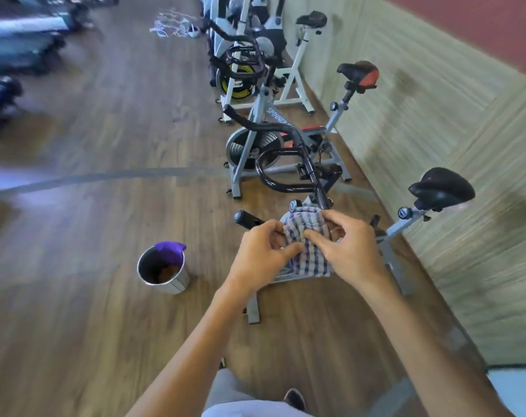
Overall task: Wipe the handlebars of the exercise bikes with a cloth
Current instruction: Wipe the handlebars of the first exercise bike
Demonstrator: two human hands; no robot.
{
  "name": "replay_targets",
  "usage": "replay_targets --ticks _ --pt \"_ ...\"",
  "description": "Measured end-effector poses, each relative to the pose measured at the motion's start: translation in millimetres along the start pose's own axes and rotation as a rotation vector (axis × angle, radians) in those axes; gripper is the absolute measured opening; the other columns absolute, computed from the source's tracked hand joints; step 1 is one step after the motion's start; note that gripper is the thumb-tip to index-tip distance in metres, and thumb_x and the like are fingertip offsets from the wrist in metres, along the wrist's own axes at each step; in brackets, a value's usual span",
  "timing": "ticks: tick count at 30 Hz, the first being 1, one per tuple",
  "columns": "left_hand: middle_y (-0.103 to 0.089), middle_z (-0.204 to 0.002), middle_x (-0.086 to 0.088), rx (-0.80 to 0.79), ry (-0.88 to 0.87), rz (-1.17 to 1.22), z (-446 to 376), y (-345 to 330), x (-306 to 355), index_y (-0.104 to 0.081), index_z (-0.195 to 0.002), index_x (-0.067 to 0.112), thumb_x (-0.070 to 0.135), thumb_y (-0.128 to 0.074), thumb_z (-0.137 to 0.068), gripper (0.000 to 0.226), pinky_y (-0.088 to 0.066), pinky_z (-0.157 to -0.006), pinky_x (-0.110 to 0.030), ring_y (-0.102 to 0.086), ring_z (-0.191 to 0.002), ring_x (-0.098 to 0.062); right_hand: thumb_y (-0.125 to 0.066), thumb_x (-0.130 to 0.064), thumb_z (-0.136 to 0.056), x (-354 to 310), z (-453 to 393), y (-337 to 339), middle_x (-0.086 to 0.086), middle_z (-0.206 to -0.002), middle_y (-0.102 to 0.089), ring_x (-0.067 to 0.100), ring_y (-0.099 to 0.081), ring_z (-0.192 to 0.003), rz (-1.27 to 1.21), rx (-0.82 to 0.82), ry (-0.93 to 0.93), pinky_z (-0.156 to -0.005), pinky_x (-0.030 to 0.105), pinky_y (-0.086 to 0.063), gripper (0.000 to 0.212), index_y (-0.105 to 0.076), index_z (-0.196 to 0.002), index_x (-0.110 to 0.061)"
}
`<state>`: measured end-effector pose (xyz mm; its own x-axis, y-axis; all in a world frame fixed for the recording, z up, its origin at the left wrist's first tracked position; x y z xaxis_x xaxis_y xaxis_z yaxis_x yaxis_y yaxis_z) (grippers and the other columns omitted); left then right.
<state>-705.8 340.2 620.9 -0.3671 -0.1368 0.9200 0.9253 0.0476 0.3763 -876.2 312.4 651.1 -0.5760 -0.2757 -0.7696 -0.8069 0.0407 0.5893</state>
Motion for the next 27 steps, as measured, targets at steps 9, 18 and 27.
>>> replay_targets --ticks 9,18,27 --pt "-0.064 -0.101 0.009 0.328 -0.168 -0.155 -14.7 96.4 -34.4 -0.063 -0.103 0.022 0.015 -0.065 -0.095 0.011 -0.055 -0.074 -0.028 -0.061 -0.085 -0.004 -0.075 -0.004 -0.081 -29.3 -26.0 -112.5 0.002 -0.102 -0.042 0.02 -0.05 -0.091 0.181 0.056 0.232 -0.074 0.032 -0.053 0.034 -0.066 -0.113 -0.012" --pt "-0.066 -0.112 0.008 0.128 -0.182 -0.228 -36.6 114.0 -50.8 -0.064 -0.118 0.017 0.008 -0.057 -0.097 0.024 -0.055 -0.086 -0.031 -0.061 -0.1 -0.005 -0.036 -0.019 -0.109 -11.2 -9.4 -158.8 -0.009 -0.167 -0.028 0.007 -0.023 -0.154 -0.452 -0.216 -0.01 -0.128 0.042 -0.019 0.054 -0.025 -0.162 -0.017" --pt "-0.074 -0.114 0.005 0.005 -0.199 -0.349 -48.3 107.0 -52.0 -0.07 -0.126 0.018 0.012 -0.058 -0.099 0.03 -0.054 -0.095 -0.031 -0.065 -0.109 -0.008 -0.048 -0.036 -0.105 -0.7 -40.4 -161.1 -0.006 -0.165 -0.031 0.011 -0.036 -0.148 -0.044 -0.249 0.252 -0.12 0.035 -0.035 0.052 -0.042 -0.153 -0.016"
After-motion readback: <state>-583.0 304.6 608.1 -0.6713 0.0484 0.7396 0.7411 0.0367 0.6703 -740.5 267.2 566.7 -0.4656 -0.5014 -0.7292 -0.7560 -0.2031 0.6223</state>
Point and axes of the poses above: each hand's wrist, its own z-axis away from the middle knuckle, its own y-axis out of the back of the hand, x = y × z, the point moved 4 cm from there along -z, towards the middle knuckle
